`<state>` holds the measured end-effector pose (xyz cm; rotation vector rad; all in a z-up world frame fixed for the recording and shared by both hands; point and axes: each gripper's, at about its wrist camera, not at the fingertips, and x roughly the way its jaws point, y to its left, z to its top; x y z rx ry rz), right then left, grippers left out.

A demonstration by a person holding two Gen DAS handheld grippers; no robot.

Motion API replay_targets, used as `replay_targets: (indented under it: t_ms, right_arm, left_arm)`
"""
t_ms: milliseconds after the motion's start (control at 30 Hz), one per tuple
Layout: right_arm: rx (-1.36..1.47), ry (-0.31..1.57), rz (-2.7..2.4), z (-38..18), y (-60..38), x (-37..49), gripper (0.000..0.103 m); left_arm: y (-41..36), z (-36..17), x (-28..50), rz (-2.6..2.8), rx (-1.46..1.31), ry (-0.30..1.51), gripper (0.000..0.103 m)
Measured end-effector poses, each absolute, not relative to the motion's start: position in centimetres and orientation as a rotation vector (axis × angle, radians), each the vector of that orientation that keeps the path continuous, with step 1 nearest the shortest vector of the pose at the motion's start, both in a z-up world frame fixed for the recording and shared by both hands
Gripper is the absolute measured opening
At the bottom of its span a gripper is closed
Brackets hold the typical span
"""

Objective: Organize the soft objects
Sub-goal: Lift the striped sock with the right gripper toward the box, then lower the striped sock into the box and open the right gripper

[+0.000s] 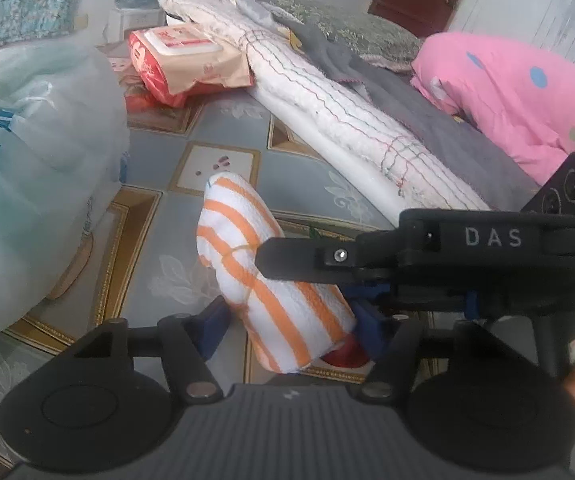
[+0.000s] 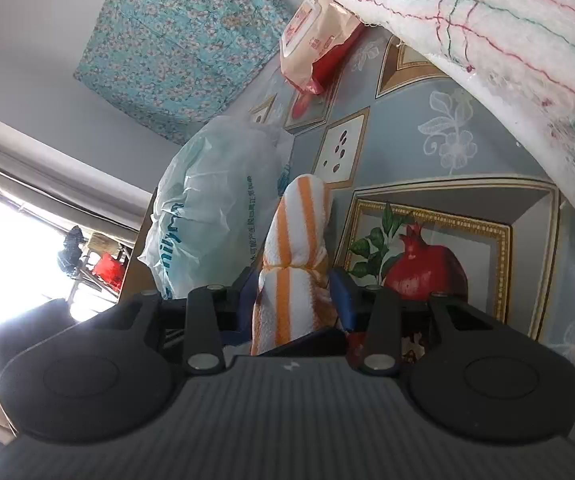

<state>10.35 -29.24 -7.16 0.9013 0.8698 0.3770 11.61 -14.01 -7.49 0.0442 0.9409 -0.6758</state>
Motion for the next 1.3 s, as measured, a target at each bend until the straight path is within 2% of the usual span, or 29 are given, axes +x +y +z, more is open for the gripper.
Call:
replay_targets:
  t_ms: [333, 633, 833, 1000, 1300]
  right_arm:
    - [0.911, 0.853, 0.423, -5.7, -29.3, 8.8, 0.039]
    - [0.806, 0.795, 0.626, 0.4, -25.1, 8.9, 0.039]
    - [0.614, 0.776, 0.868, 6.3, -16.3, 12.0, 0.04]
    - [0.402, 0.814, 1.082, 9.9, -6.4, 14.8, 0.041]
    - [0.186, 1.088, 1.227, 7.7, 8.3, 20.4, 0.041]
  left_arm:
    - [-13.3, -5.6, 9.2, -0.688, 0.05, 0.877, 0.064]
    - [-8.0, -0.1, 4.6, -0.583, -0.008, 0.671, 0.064]
    - [-0.4, 4.2, 2.4, -0.414, -0.081, 0.526, 0.064]
    - [7.2, 6.3, 1.4, -0.233, -0.169, 0.474, 0.064]
    - [18.2, 4.7, 4.6, -0.032, -0.313, 0.641, 0.064]
